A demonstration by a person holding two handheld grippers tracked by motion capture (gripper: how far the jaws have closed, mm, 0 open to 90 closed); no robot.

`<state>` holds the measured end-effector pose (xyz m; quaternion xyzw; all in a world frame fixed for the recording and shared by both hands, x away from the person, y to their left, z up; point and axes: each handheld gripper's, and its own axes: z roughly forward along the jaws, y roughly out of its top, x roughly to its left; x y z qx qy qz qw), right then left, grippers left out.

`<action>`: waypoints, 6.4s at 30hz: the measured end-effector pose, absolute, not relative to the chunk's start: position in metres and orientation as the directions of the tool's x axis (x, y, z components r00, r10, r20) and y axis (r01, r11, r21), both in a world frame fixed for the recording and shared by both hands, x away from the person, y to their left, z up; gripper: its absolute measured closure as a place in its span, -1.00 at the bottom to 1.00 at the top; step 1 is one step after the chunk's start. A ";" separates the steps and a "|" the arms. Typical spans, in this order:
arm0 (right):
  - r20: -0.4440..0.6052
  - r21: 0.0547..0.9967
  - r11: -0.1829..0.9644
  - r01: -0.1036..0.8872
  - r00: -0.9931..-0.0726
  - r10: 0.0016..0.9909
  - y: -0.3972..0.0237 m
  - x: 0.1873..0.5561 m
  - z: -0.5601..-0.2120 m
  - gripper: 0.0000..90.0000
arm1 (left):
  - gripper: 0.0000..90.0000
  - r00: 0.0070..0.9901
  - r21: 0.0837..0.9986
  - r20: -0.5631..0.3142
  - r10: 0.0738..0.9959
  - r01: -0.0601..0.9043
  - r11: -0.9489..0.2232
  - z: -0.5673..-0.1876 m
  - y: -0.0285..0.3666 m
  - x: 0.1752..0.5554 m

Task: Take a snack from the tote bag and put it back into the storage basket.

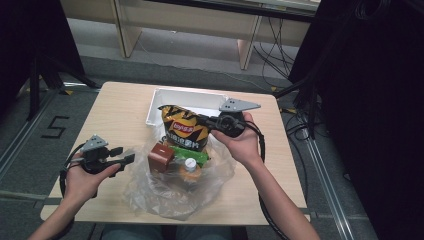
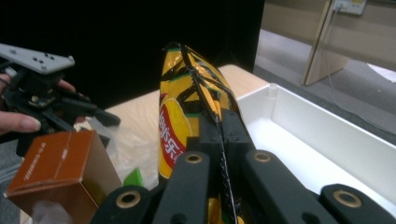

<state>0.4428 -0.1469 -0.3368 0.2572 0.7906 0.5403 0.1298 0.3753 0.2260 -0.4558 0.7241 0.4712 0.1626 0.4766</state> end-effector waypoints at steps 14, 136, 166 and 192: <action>0.068 0.962 0.189 0.197 -0.843 0.534 -0.141 0.440 -0.309 1.00 | -0.07 0.505 0.845 -0.212 0.836 0.524 -0.102 -0.455 0.224 0.374; 0.140 0.893 0.201 0.402 -0.675 0.725 -0.109 0.634 -0.353 1.00 | -0.08 0.511 0.833 -0.222 0.831 0.542 -0.110 -0.464 0.221 0.373; -0.007 0.877 0.310 0.366 -0.635 0.772 -0.122 0.656 -0.367 0.88 | -0.06 0.514 0.831 -0.229 0.827 0.545 -0.109 -0.465 0.222 0.374; 0.036 0.870 0.264 0.417 -0.586 0.809 -0.128 0.654 -0.364 0.01 | -0.04 0.517 0.832 -0.226 0.826 0.543 -0.113 -0.463 0.221 0.373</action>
